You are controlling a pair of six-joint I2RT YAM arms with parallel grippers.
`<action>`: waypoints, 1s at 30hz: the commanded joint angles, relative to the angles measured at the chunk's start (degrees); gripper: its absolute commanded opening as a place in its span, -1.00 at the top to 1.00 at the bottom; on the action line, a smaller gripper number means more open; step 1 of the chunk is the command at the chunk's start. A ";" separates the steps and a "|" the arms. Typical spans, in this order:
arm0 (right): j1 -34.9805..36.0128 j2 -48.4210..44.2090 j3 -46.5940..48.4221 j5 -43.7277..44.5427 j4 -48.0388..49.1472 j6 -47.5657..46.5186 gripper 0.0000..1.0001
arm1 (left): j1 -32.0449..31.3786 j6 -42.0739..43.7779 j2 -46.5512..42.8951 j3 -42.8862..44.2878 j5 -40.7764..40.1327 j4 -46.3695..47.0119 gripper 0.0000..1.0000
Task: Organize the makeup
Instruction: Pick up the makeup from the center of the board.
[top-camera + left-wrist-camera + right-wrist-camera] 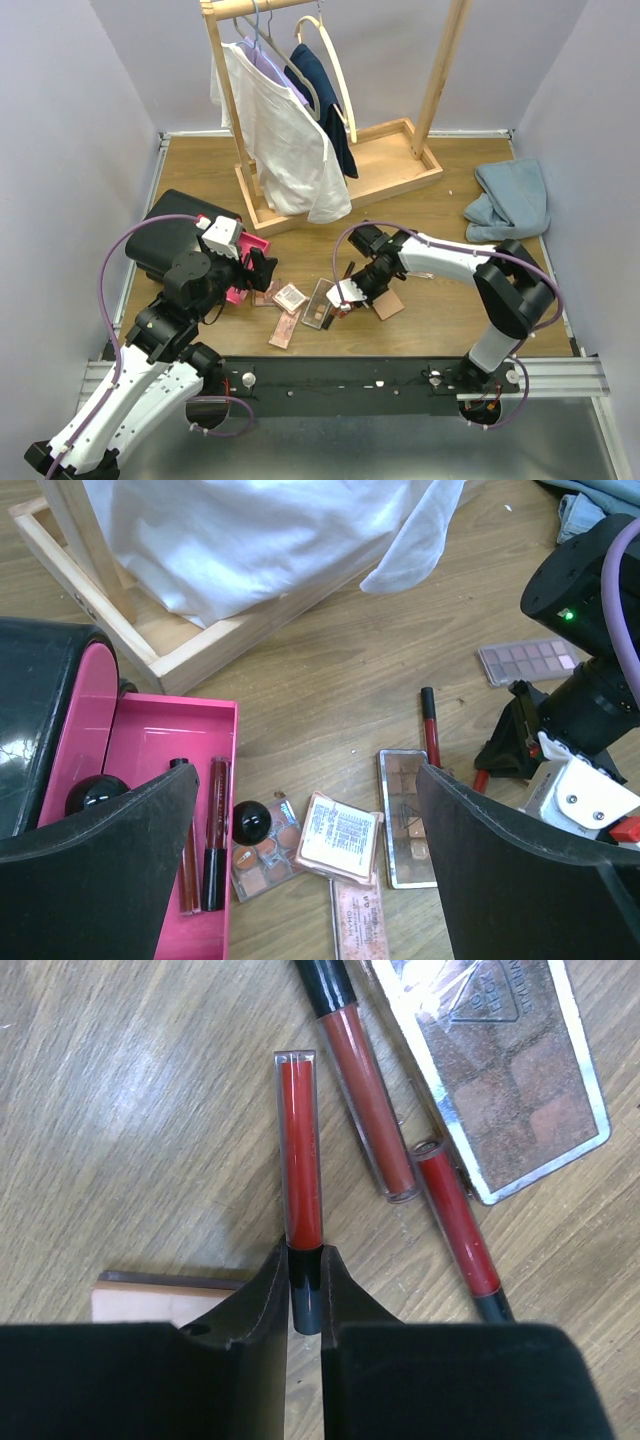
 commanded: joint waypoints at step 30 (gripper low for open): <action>0.29 -27.24 -14.29 -11.60 3.74 9.21 0.85 | -0.34 -23.23 10.17 -6.53 29.72 15.51 -0.97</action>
